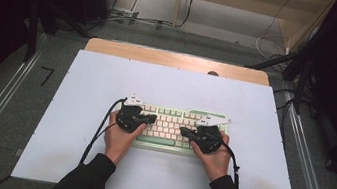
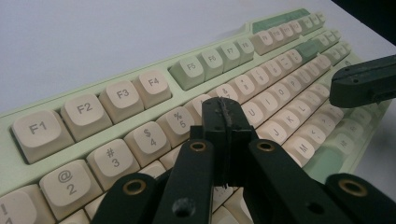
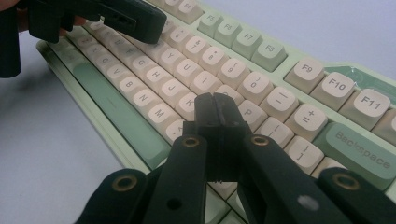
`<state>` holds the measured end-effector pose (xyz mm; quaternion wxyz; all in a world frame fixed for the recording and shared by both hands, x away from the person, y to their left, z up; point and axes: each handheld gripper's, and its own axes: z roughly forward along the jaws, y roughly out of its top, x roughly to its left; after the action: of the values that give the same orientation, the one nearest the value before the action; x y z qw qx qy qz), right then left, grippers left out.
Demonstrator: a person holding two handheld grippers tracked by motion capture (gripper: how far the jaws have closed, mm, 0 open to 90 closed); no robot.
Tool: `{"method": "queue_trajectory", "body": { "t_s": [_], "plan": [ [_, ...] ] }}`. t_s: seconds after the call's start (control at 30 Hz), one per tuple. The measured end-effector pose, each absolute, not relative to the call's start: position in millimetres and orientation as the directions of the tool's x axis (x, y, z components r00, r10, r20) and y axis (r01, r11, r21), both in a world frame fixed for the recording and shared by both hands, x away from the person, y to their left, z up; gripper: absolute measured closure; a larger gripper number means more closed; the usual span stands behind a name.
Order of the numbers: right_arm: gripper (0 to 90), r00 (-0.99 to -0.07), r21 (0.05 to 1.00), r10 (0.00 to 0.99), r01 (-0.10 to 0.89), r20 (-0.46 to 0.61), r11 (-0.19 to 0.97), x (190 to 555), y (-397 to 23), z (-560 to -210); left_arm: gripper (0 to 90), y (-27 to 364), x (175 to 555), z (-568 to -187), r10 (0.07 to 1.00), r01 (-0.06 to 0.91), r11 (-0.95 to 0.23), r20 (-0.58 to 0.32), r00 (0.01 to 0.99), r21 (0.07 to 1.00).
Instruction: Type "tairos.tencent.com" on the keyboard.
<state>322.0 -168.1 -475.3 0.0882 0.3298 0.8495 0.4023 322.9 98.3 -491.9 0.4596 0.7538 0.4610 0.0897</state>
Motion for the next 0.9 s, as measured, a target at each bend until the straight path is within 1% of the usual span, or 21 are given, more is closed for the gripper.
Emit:
{"method": "queue_trajectory", "body": {
  "t_s": [0.9],
  "plan": [
    [87.6, -0.767, 0.741, 0.631, 0.490, 0.116, 0.459, 322.8, -168.1, -475.6, 90.0, 95.6, 322.6, -493.3, 0.784, 0.607, -0.178, -0.261, 0.562, 0.774]
  ]
}}
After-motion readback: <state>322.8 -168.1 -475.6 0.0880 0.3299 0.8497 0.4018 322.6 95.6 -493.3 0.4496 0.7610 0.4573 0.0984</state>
